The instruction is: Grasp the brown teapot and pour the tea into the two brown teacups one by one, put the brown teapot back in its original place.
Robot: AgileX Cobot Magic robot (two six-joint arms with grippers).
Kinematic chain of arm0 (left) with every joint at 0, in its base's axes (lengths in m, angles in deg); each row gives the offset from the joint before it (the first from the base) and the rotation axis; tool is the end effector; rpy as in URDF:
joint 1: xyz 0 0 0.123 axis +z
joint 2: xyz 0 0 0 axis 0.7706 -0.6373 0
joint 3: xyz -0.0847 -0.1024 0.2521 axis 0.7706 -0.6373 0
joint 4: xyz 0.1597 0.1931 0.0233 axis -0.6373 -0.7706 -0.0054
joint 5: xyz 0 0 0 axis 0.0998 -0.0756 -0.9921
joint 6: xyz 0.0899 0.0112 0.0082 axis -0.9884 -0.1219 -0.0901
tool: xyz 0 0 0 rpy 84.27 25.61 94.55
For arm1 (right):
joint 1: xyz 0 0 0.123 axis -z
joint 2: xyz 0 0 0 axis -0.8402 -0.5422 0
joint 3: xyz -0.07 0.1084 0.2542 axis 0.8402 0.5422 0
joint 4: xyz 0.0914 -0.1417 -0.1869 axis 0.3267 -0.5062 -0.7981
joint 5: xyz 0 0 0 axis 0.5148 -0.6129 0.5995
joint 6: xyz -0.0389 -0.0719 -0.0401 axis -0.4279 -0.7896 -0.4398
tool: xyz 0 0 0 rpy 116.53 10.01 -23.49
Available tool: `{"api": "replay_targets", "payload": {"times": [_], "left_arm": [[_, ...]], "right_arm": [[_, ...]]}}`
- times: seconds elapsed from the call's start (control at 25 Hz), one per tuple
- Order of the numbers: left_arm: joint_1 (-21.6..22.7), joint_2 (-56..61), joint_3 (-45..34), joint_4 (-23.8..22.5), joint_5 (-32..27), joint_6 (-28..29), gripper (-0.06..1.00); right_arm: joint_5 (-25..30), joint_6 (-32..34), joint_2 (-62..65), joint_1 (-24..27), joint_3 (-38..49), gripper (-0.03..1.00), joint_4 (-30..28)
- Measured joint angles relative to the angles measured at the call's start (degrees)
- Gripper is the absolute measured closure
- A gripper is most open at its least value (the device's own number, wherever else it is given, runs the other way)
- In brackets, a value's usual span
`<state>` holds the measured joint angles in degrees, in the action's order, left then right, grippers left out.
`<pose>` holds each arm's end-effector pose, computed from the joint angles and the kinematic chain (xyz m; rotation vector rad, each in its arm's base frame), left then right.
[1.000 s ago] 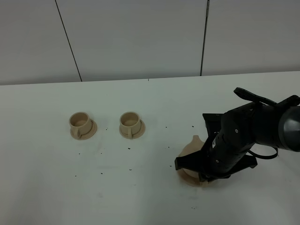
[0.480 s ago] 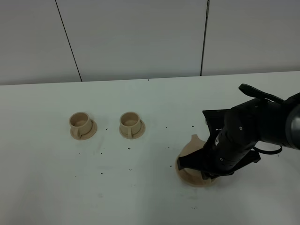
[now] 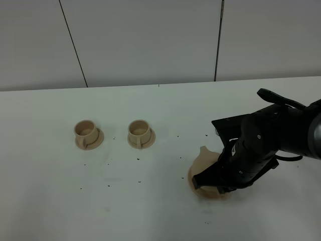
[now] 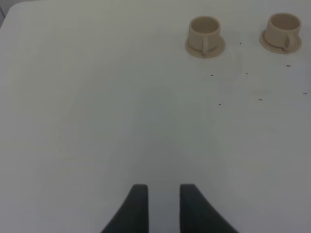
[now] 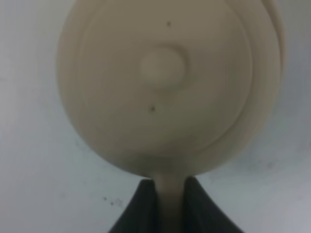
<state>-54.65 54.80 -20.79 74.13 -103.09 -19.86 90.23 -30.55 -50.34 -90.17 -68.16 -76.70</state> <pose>-0.0053 0.0123 0.2811 0.0532 2.0029 0.1233 0.2961 0.2010 0.1715 -0.5334 2.8329 0.2758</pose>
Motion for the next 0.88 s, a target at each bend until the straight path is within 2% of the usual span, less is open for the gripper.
{"api": "replay_targets", "payload": {"times": [0.32, 0.44, 0.88], "left_arm": [[0.00, 0.00, 0.00, 0.00, 0.00, 0.00, 0.71], [0.00, 0.00, 0.00, 0.00, 0.00, 0.00, 0.71], [0.00, 0.00, 0.00, 0.00, 0.00, 0.00, 0.71]], "right_arm": [[0.10, -6.42, 0.00, 0.00, 0.00, 0.87, -0.02], [0.10, -10.87, 0.00, 0.00, 0.00, 0.87, -0.02], [0.10, -36.15, 2.87, 0.00, 0.00, 0.87, 3.64]]}}
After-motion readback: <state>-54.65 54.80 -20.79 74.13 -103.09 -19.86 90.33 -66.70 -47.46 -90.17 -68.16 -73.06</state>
